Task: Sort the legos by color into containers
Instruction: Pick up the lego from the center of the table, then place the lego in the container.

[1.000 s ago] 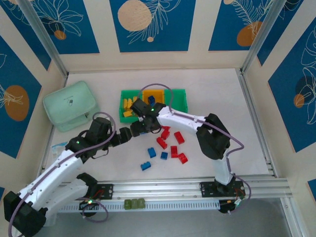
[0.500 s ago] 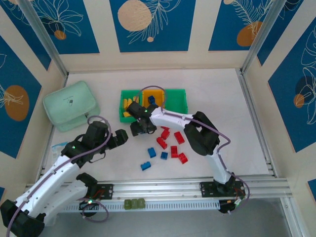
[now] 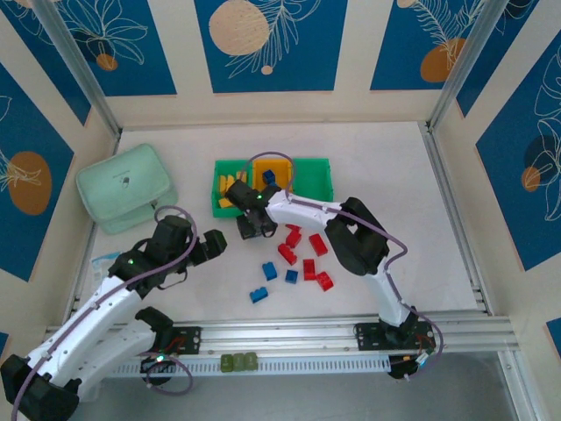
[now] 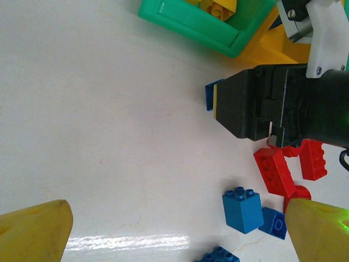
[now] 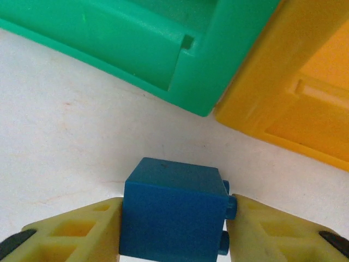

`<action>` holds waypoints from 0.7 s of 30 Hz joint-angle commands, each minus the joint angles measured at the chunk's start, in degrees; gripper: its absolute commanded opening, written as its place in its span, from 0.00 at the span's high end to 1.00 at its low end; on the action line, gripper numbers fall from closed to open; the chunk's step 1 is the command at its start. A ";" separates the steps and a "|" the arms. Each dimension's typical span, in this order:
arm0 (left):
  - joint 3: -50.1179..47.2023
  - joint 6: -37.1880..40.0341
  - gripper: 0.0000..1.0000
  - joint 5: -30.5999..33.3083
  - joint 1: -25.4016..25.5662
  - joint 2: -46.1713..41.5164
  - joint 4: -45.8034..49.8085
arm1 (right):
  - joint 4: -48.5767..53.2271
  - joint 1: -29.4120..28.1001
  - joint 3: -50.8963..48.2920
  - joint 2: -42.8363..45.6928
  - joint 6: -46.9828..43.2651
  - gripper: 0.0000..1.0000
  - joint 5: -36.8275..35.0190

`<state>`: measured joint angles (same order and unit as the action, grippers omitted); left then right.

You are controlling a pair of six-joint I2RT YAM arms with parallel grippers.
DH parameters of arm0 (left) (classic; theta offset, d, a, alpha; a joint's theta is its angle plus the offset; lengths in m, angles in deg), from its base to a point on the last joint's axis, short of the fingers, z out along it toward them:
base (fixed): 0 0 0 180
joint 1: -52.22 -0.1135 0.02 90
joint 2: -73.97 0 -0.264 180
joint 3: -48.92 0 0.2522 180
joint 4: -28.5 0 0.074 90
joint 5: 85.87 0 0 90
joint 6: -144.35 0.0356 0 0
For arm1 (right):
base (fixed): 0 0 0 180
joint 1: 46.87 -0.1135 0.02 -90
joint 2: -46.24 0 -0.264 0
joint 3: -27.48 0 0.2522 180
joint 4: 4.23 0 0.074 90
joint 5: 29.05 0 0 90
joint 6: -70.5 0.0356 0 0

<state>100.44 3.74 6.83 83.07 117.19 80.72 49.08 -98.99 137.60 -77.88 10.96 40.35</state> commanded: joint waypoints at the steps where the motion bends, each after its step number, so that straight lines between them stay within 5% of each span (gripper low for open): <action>1: -0.27 -0.10 0.01 0.47 -0.62 0.14 0.68 | -0.42 -0.03 -1.21 1.46 -0.56 0.55 0.39; 14: 2.99 2.34 0.01 -1.40 -0.77 3.98 -0.62 | 1.20 -0.54 -5.63 13.29 -3.09 0.57 -0.39; 21: 6.00 4.24 0.01 -3.85 -0.70 9.83 -4.10 | 2.92 3.93 -3.22 15.32 -5.69 0.57 -1.24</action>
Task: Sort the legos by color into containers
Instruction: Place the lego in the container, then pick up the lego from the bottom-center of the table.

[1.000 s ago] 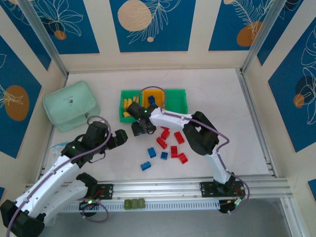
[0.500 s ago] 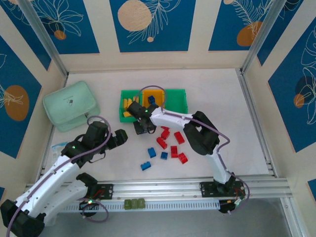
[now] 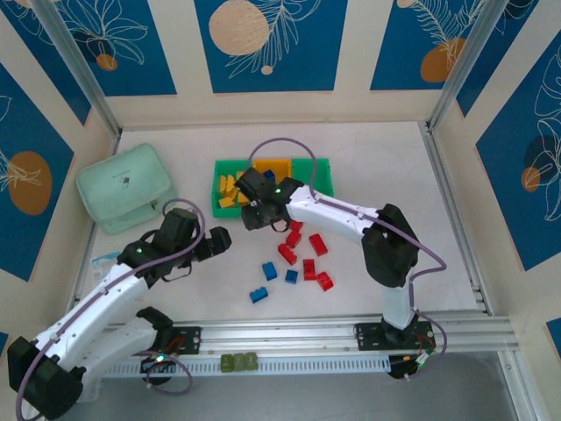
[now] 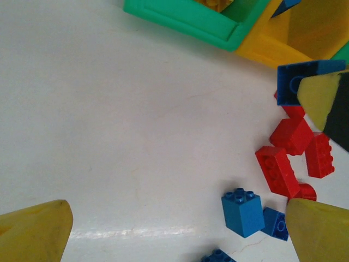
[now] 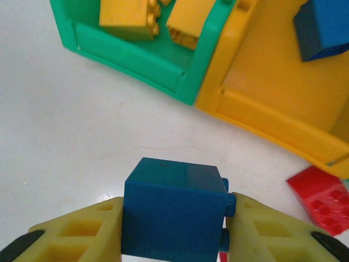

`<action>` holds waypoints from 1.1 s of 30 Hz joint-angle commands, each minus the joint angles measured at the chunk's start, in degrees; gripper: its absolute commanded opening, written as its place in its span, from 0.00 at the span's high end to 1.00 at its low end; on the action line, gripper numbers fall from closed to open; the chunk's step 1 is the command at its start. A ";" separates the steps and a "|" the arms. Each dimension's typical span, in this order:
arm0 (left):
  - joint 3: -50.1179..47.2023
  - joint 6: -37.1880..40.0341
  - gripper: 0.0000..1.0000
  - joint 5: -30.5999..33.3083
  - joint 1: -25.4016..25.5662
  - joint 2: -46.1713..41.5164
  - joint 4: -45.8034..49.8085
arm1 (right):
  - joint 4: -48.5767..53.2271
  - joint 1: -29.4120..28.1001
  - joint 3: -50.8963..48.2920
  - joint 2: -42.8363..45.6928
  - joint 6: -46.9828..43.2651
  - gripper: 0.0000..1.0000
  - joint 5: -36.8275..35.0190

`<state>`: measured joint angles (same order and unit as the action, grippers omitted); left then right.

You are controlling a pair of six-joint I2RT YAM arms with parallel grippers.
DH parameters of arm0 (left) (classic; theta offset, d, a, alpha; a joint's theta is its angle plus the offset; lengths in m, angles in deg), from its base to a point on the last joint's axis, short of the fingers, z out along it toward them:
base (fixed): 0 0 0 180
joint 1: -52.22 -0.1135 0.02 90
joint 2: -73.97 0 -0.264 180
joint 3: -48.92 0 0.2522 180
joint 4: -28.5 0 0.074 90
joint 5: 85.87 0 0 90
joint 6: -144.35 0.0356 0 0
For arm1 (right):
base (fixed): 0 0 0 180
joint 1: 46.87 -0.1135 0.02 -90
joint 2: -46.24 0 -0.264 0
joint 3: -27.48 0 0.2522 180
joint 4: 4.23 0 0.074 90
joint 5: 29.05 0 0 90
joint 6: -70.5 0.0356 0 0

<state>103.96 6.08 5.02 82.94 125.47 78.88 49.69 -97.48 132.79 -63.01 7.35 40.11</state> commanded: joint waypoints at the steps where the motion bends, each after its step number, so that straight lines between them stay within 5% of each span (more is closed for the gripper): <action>1: 2.81 2.10 0.01 -2.31 -0.57 2.36 -2.76 | 2.63 3.20 2.35 0.05 -2.47 0.57 -1.20; 11: 5.63 3.62 0.01 -3.85 -0.72 8.88 -6.30 | 3.25 10.01 11.76 -9.56 -5.23 0.55 -3.00; 17: 7.40 4.65 0.01 -4.14 -1.11 10.02 -6.39 | 4.76 11.33 17.83 -14.13 -5.43 0.40 -1.99; 33: 5.12 4.40 0.01 -4.18 -1.54 6.32 -1.68 | 5.81 10.23 7.12 -2.02 -5.81 0.29 4.65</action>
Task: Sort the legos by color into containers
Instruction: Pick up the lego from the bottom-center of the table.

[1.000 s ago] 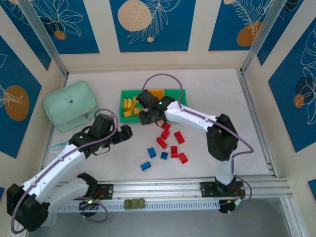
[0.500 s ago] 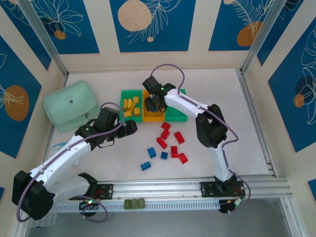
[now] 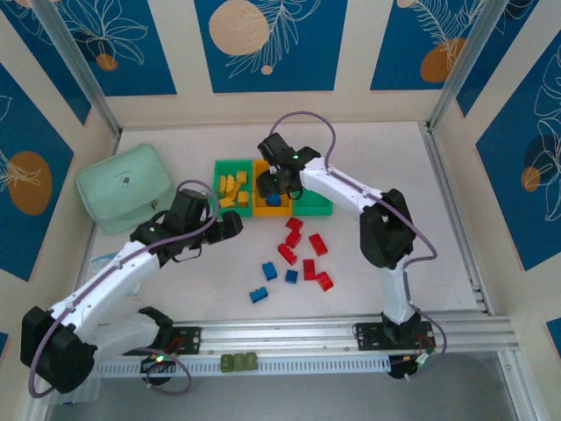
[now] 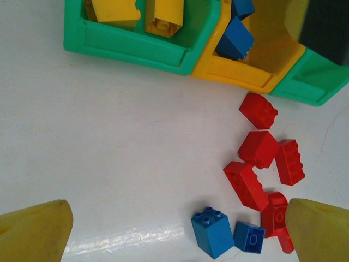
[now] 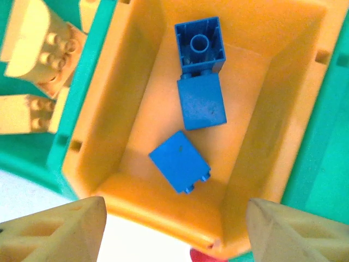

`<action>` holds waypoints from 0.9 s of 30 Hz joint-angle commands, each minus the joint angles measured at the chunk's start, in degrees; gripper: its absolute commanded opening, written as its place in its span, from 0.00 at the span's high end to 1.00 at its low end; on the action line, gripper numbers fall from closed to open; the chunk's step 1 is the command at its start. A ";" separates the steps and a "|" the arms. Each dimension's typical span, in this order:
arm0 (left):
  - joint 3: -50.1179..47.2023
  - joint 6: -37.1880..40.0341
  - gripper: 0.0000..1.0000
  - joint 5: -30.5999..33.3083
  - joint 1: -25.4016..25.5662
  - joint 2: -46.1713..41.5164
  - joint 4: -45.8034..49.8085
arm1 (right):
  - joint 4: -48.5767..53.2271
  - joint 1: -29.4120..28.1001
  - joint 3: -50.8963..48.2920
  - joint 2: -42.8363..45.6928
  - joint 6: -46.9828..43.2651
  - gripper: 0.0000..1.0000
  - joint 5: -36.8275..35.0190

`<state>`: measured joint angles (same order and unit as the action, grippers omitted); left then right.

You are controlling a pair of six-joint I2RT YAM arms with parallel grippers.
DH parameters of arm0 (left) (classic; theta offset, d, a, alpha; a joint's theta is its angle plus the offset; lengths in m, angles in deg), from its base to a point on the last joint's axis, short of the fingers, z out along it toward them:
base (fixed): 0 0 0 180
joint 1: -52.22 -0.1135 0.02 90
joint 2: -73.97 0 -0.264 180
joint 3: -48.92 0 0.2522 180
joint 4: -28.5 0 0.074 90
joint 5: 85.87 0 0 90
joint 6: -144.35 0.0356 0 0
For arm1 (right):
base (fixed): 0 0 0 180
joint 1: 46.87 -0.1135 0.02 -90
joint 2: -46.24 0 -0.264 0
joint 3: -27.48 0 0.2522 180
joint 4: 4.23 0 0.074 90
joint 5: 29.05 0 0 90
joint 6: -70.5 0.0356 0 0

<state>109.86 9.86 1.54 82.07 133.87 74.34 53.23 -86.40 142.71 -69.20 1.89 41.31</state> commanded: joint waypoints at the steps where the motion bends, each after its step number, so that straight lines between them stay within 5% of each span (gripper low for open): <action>1: -1.09 0.63 0.01 -0.96 -0.67 -2.44 3.13 | 2.61 -1.11 -3.93 5.11 -0.01 0.29 3.60; 11: -4.67 1.36 0.01 -1.90 -0.75 -4.79 4.47 | 4.18 -9.57 -16.44 12.83 9.49 0.26 3.10; 27: -10.52 2.84 0.01 -5.79 -0.74 -12.25 4.15 | 4.24 -22.00 -25.50 12.89 20.42 0.32 0.81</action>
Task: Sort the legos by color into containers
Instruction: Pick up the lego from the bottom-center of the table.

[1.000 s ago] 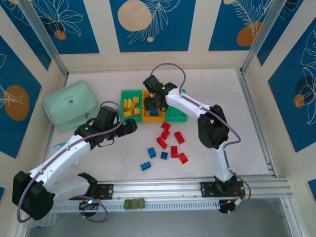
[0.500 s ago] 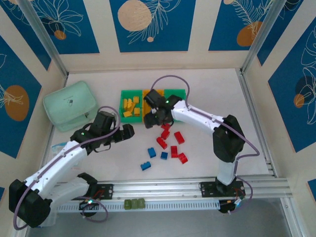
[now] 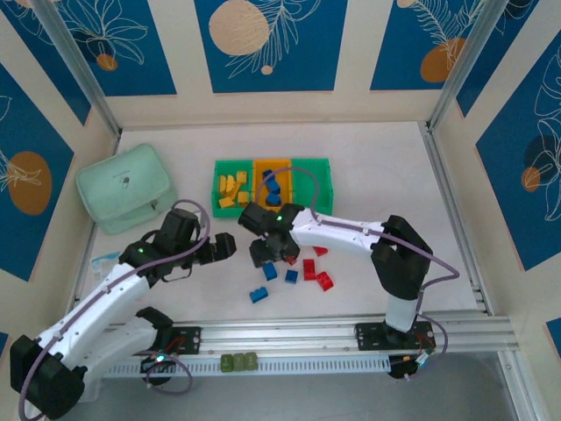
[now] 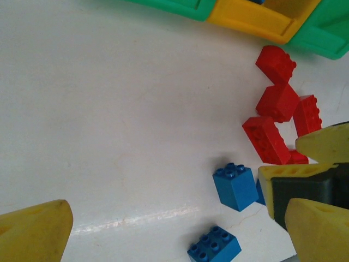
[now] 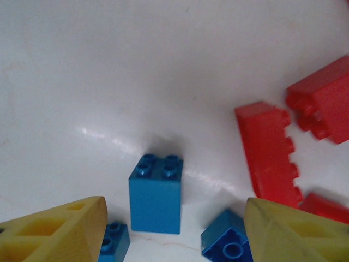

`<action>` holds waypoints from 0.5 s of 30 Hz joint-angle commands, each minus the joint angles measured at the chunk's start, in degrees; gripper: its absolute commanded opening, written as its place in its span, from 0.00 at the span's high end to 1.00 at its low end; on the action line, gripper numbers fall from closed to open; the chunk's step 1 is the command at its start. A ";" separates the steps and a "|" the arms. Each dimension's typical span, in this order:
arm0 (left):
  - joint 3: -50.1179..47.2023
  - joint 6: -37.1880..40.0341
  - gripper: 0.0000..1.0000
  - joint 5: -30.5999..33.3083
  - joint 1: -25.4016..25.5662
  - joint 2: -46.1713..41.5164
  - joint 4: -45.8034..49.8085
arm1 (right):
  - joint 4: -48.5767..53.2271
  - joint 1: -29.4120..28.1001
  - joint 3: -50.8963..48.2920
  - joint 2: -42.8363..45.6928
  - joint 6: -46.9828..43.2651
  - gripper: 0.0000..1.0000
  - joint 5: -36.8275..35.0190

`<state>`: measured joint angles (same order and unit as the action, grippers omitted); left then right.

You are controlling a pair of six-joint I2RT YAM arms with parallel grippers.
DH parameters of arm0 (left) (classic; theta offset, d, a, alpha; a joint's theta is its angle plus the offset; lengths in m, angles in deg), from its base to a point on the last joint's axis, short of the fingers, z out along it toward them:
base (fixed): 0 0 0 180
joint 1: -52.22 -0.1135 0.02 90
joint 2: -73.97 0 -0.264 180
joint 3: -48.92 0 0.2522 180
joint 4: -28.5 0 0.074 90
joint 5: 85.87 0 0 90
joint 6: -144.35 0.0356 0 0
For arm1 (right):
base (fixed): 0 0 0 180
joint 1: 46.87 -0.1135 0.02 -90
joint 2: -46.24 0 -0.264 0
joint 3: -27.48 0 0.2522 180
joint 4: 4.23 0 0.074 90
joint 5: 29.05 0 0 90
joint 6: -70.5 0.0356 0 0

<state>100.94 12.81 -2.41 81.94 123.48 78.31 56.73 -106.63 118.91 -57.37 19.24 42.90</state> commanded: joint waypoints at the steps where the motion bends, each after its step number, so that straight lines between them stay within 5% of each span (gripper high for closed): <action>1: -2.13 -0.13 0.01 -1.90 -0.62 -2.61 -0.08 | 0.62 -2.02 -1.97 0.77 3.22 0.32 -0.62; 15: -2.56 1.07 0.01 -0.72 -0.62 -5.13 1.39 | -1.19 -2.26 0.52 -5.49 2.93 0.45 0.97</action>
<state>97.55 12.77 -2.92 81.89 118.65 78.34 55.17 -109.06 117.38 -60.98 22.50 43.01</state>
